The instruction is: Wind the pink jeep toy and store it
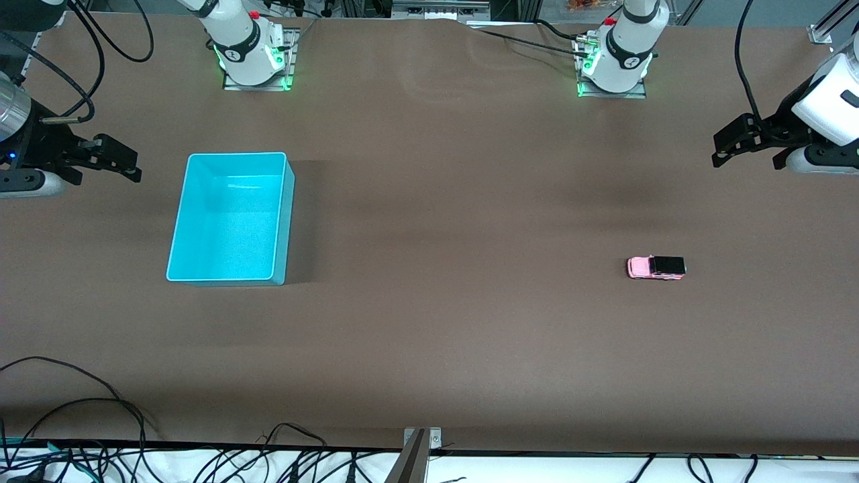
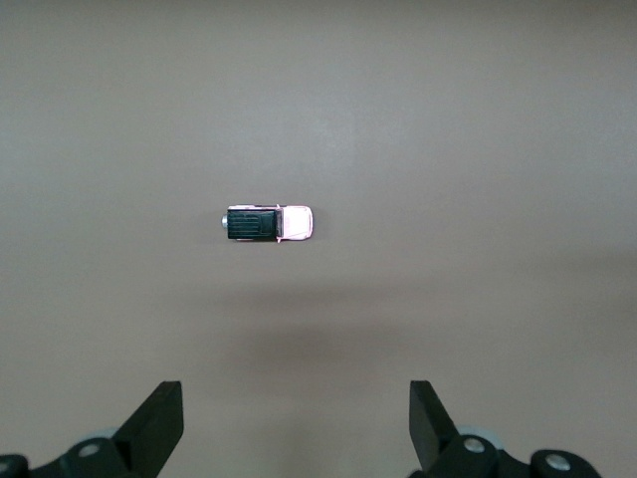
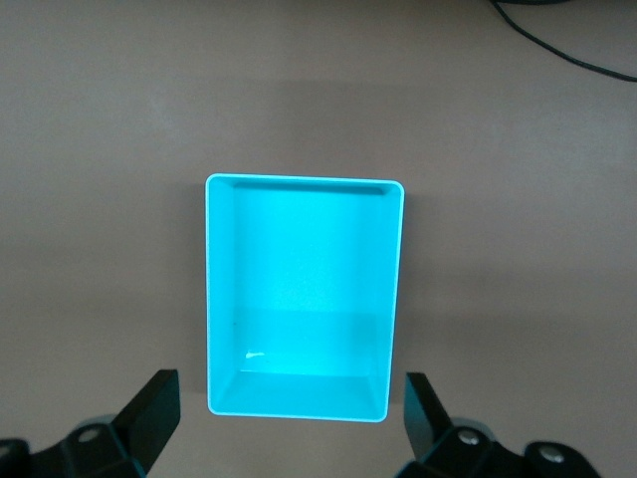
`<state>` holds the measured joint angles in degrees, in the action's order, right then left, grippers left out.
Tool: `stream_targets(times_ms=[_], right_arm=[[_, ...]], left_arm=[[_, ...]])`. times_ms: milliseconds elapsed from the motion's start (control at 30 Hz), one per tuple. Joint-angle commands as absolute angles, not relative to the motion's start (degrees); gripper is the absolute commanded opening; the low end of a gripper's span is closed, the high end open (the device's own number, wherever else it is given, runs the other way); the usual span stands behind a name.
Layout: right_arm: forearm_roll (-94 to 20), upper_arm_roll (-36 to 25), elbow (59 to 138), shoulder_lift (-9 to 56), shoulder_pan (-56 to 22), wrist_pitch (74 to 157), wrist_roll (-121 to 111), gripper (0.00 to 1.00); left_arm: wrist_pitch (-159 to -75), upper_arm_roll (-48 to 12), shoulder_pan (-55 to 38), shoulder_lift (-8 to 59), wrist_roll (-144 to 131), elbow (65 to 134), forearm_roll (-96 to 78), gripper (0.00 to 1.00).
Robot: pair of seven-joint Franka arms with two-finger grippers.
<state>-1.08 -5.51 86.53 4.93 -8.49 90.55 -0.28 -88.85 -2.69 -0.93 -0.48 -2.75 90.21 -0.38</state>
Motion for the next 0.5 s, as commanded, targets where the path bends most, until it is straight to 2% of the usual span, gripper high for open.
stream_targets(times_ms=[0,467], right_arm=[[-0.2,-5.4,85.3,5.1,-8.5,89.2,-0.7,1.0],[-0.3,-5.4,85.3,5.1,-8.5,89.2,-0.7,1.0]], left_arm=[[-87.7,-2.5,-1.1,0.2,-1.2,88.5,-0.4,1.0],[-87.7,-2.5,-0.8,0.2,-1.2,88.5,-0.8,1.0]])
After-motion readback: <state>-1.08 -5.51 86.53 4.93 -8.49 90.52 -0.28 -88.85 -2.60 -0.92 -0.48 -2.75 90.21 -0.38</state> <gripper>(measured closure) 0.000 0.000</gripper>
